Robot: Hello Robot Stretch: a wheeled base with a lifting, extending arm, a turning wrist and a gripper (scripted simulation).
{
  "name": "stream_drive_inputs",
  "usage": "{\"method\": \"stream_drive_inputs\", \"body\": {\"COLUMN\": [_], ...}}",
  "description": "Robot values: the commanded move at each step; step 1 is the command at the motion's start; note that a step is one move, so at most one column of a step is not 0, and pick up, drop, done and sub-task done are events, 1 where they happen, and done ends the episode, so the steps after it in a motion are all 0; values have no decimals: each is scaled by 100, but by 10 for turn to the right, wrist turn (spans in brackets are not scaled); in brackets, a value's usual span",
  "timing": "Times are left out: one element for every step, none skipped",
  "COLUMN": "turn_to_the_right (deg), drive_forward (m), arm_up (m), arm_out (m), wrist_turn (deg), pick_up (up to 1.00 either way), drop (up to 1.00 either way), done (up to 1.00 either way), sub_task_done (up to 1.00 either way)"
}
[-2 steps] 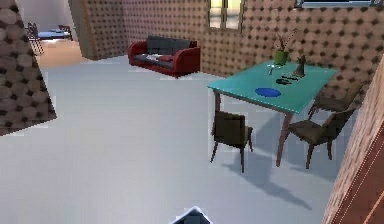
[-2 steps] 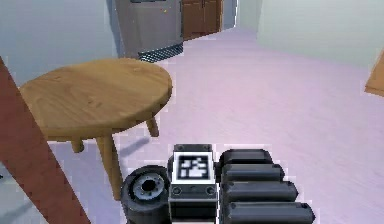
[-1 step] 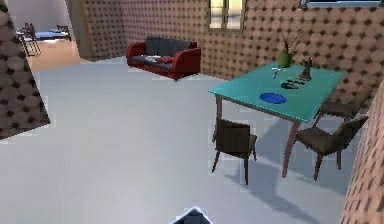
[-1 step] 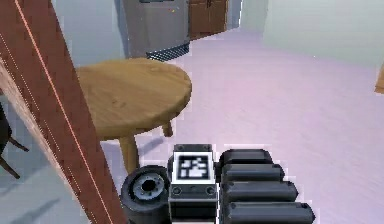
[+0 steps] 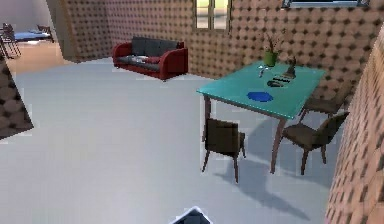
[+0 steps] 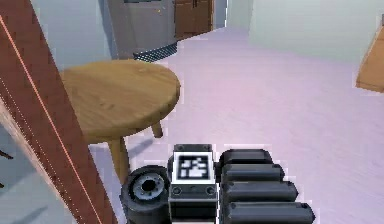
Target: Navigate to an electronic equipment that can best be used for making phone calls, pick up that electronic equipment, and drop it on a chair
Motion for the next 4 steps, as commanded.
{"method": "stream_drive_inputs", "body": {"turn_to_the_right": [0,450,180,0], "drive_forward": [80,0,0,95], "arm_up": [0,0,0,0], "arm_out": [0,0,0,0], "wrist_turn": [0,0,0,0], "pick_up": [0,0,0,0], "drop": [0,0,0,0], "done": [0,0,0,0], "sub_task_done": [0,0,0,0]}}
